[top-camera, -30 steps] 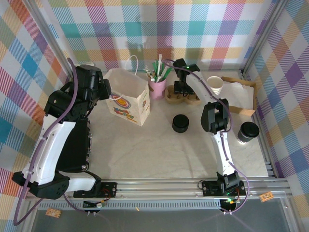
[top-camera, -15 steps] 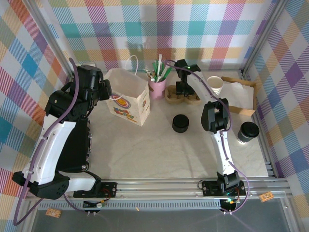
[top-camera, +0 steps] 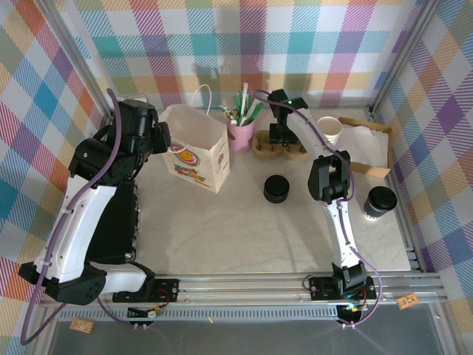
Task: Pack the takeout coffee
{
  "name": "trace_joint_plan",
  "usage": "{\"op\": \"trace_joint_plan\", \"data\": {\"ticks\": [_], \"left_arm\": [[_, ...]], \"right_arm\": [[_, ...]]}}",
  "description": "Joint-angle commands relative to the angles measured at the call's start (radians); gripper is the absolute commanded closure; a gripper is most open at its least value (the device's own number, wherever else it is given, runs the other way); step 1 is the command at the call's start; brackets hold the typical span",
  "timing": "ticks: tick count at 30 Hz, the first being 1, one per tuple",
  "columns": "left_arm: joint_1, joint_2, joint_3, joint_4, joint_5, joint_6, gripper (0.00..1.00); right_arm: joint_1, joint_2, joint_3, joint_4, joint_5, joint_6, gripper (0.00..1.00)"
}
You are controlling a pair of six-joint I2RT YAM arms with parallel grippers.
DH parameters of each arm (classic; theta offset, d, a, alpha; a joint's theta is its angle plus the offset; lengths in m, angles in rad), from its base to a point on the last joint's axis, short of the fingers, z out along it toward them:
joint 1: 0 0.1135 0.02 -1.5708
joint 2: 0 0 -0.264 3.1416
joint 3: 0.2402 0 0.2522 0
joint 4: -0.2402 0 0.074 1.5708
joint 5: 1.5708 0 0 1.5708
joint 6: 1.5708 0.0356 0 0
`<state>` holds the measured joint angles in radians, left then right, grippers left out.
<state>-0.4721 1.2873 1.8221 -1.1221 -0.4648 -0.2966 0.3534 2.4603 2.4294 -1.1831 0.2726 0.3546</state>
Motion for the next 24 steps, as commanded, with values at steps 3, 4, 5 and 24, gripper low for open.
{"op": "trace_joint_plan", "data": {"ticks": [3, 4, 5, 24], "left_arm": [[0.008, -0.006, -0.006, 0.021, -0.005, 0.02, 0.43], [0.008, -0.006, -0.006, 0.019, -0.004, 0.019, 0.43], [0.008, -0.007, -0.006, 0.017, -0.004, 0.02, 0.43], [0.009, -0.04, -0.023, 0.002, -0.008, 0.027, 0.42]], "right_arm": [[-0.005, 0.017, 0.029, -0.036, -0.006, -0.004, 0.51], [-0.005, 0.017, 0.029, -0.037, -0.009, -0.005, 0.52], [-0.005, 0.019, 0.028, -0.038, -0.011, -0.006, 0.52], [-0.007, 0.026, 0.029, -0.053, -0.023, 0.0, 0.52]]}}
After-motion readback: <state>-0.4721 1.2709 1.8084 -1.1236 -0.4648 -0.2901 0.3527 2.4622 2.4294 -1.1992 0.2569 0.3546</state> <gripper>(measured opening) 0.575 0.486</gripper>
